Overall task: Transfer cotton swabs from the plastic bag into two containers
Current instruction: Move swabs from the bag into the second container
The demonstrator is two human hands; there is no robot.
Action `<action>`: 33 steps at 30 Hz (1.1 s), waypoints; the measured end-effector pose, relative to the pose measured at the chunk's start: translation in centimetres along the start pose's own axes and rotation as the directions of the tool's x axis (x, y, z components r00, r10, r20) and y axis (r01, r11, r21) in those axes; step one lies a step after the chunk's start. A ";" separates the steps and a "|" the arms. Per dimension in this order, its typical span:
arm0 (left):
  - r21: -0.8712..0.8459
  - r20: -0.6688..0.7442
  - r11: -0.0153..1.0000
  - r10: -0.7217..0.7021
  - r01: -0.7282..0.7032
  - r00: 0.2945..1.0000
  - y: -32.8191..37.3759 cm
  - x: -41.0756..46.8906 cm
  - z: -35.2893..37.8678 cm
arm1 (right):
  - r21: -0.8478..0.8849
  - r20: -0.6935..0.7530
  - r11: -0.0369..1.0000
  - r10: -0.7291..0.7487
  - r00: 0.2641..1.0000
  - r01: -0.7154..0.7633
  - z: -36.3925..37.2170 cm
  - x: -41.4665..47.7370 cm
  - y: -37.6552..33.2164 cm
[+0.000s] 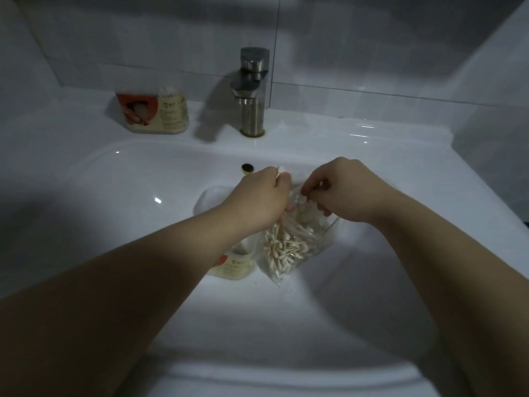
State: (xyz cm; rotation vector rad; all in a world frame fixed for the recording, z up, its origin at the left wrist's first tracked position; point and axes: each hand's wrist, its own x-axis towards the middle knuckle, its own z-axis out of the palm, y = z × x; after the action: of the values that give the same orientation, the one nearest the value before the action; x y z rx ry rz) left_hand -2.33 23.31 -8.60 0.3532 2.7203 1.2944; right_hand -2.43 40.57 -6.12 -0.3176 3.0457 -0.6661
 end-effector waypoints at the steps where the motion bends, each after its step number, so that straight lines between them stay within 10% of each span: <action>1: -0.037 -0.029 0.999 0.015 -0.016 0.999 0.1 0.1 0.0 | -0.002 -0.023 1.000 -0.011 1.000 0.011 -0.1 0.0 0.0; 9: -0.228 -0.221 0.961 0.104 -0.155 0.970 0.4 0.4 0.5 | 0.064 -0.222 0.993 -0.079 0.972 0.095 -0.3 0.0 -0.2; 20: -0.668 -0.023 0.736 -0.162 0.106 0.986 0.7 0.8 0.3 | 0.359 -0.298 0.933 0.076 0.951 0.038 -0.3 0.6 0.4; 33: -0.752 0.223 0.645 0.056 0.135 0.973 0.3 0.2 0.3 | 0.712 -0.146 0.701 0.089 0.985 0.042 0.4 0.3 -0.3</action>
State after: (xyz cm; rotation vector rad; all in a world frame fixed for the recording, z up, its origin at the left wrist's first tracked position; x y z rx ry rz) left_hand -2.38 23.81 -8.54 0.3082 1.7329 2.0753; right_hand -2.68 40.03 -6.36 -0.1963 2.6131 -1.8632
